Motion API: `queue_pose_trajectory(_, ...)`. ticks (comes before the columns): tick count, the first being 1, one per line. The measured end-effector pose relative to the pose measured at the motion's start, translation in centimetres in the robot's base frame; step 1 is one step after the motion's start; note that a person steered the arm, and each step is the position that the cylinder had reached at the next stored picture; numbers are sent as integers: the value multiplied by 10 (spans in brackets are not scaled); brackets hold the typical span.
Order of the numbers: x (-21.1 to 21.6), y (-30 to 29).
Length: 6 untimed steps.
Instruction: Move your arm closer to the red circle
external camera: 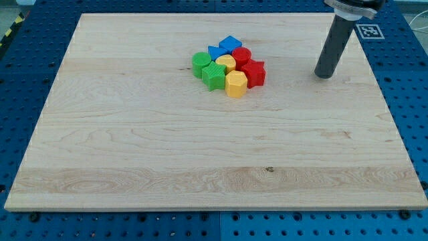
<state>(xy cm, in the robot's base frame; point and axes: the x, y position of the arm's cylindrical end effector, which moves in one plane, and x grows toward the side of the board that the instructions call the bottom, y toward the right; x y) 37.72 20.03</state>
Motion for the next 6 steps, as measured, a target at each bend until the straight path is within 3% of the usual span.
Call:
queue_pose_trajectory(3,-44,-44)
queue_pose_trajectory(6,-45,-129)
